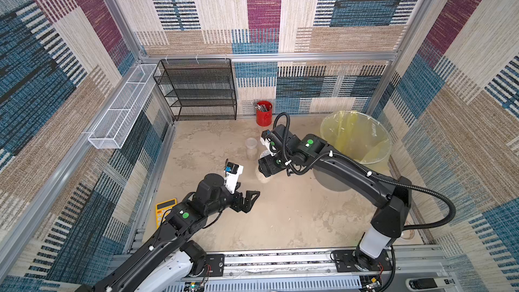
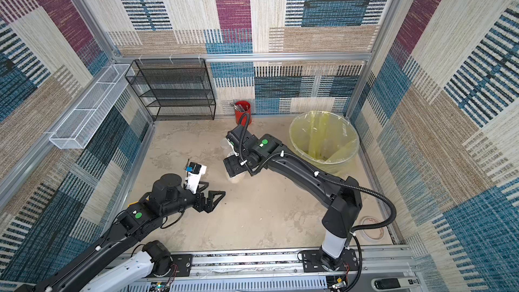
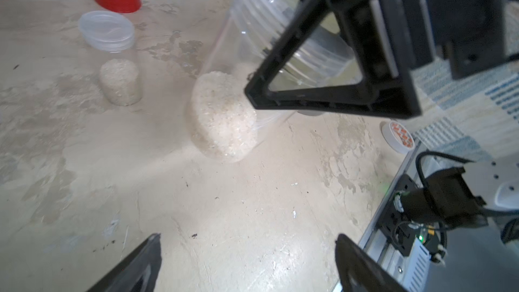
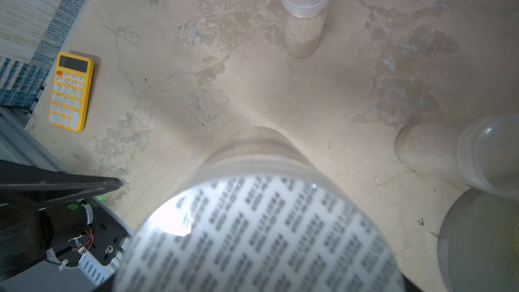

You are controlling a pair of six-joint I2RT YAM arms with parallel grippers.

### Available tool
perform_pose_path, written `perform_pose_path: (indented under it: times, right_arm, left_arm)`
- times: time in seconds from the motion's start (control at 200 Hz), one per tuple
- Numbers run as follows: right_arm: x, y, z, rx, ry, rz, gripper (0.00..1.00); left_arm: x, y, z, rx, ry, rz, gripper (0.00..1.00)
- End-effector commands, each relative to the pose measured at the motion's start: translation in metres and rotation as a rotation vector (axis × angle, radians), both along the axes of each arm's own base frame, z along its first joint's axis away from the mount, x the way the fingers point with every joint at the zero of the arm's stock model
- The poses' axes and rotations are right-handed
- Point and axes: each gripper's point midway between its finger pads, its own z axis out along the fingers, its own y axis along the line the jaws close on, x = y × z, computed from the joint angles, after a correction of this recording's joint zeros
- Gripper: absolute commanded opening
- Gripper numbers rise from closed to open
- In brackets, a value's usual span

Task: Empty moldy rice from jars
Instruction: Pick up the jar from the center of the board.

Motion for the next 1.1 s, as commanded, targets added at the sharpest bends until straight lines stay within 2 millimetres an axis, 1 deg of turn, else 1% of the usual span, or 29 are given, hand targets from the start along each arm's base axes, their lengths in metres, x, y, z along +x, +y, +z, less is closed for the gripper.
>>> perform_pose_path:
  times: [0.0, 0.055, 0.115, 0.175, 0.275, 0.421, 0.546, 0.626, 0.701, 0.806, 0.891, 1.037, 1.052, 1.092]
  right_arm:
    - [-0.009, 0.005, 0.014, 0.075, 0.010, 0.049, 0.70]
    - [-0.012, 0.003, 0.018, 0.088, 0.016, 0.054, 0.70]
    - [-0.017, 0.003, 0.022, 0.107, 0.024, 0.071, 0.70]
    - [-0.022, 0.005, 0.024, 0.130, 0.038, 0.090, 0.70]
    - [-0.031, 0.007, 0.023, 0.153, 0.069, 0.117, 0.70]
    - [-0.042, 0.010, 0.027, 0.204, 0.089, 0.151, 0.70]
    - [-0.044, 0.012, 0.035, 0.236, 0.089, 0.156, 0.70]
    - [-0.045, 0.013, 0.038, 0.248, 0.091, 0.162, 0.70]
    - [-0.046, 0.014, 0.038, 0.260, 0.095, 0.168, 0.70]
    - [-0.047, 0.014, 0.038, 0.264, 0.099, 0.167, 0.70]
    - [-0.049, 0.015, 0.043, 0.282, 0.097, 0.174, 0.70]
    - [-0.049, 0.014, 0.042, 0.280, 0.100, 0.173, 0.70]
    - [-0.050, 0.013, 0.034, 0.267, 0.114, 0.169, 0.70]
    - [-0.051, 0.012, 0.032, 0.263, 0.118, 0.170, 0.70]
  left_arm:
    - [0.018, -0.006, 0.003, 0.119, -0.170, -0.008, 0.99]
    - [0.021, -0.011, 0.000, 0.148, -0.202, -0.021, 0.99]
    - [0.025, -0.016, 0.005, 0.135, -0.258, -0.023, 0.99]
    - [0.030, -0.016, 0.011, 0.120, -0.310, -0.002, 0.99]
    - [0.033, -0.017, 0.018, 0.107, -0.376, -0.001, 0.99]
    - [0.038, -0.023, 0.019, 0.107, -0.433, -0.020, 0.99]
    - [0.036, -0.034, 0.020, 0.074, -0.463, -0.068, 1.00]
    - [0.035, -0.041, 0.017, 0.067, -0.460, -0.104, 0.97]
    - [0.035, -0.042, 0.019, 0.058, -0.474, -0.103, 0.97]
    - [0.036, -0.043, 0.026, 0.027, -0.512, -0.098, 0.97]
    - [0.034, -0.046, 0.022, 0.038, -0.509, -0.123, 0.96]
    - [0.031, -0.052, 0.017, 0.038, -0.512, -0.168, 0.91]
    - [0.031, -0.053, 0.017, 0.037, -0.515, -0.168, 0.91]
    - [0.031, -0.053, 0.017, 0.041, -0.518, -0.172, 0.88]
